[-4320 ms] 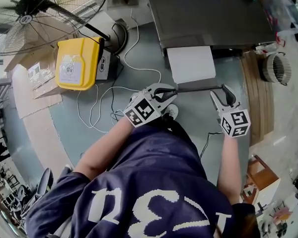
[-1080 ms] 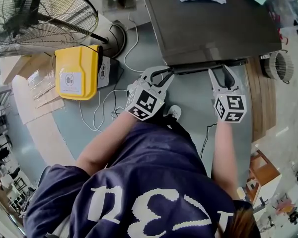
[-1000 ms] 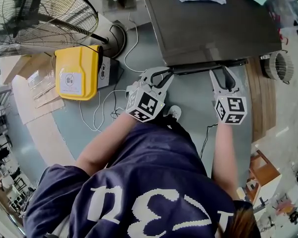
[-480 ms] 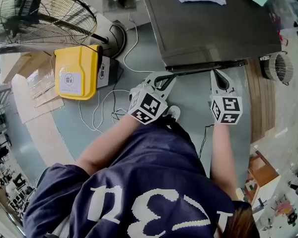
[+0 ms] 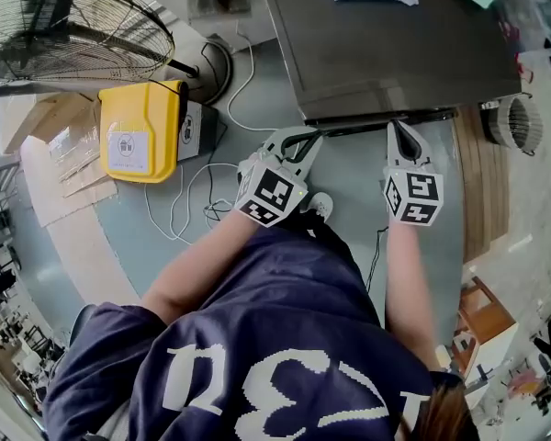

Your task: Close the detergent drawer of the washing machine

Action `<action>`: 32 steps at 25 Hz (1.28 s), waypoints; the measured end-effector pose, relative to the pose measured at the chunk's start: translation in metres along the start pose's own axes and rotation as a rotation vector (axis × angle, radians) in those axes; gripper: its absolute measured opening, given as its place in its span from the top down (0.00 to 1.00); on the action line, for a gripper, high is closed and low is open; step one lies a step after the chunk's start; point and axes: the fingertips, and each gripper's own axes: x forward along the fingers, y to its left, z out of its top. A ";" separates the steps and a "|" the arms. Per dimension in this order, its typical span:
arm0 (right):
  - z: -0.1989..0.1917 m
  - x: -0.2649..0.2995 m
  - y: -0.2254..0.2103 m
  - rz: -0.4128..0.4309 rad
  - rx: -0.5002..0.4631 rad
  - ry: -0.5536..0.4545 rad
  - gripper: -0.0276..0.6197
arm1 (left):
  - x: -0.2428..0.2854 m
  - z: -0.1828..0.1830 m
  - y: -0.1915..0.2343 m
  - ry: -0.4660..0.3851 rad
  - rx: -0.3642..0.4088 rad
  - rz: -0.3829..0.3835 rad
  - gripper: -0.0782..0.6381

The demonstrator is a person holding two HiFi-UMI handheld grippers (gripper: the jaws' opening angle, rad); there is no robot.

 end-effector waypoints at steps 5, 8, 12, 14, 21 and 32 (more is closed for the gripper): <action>-0.001 0.002 0.001 -0.017 0.011 -0.002 0.93 | 0.000 -0.001 0.000 -0.002 -0.005 0.011 0.87; -0.001 0.003 0.001 -0.021 0.013 -0.002 0.93 | 0.002 -0.003 0.000 0.000 -0.002 0.020 0.87; -0.003 0.003 0.002 -0.023 0.010 -0.002 0.93 | 0.002 -0.003 -0.001 -0.011 0.005 0.032 0.87; -0.004 0.003 0.001 -0.019 0.008 -0.004 0.93 | 0.003 -0.003 0.000 -0.017 -0.006 0.044 0.87; 0.002 0.011 -0.002 0.003 0.013 0.000 0.93 | 0.014 0.005 0.006 -0.023 -0.029 0.068 0.87; 0.022 -0.011 0.003 0.016 -0.032 -0.059 0.93 | -0.011 0.035 0.020 -0.093 -0.015 0.148 0.87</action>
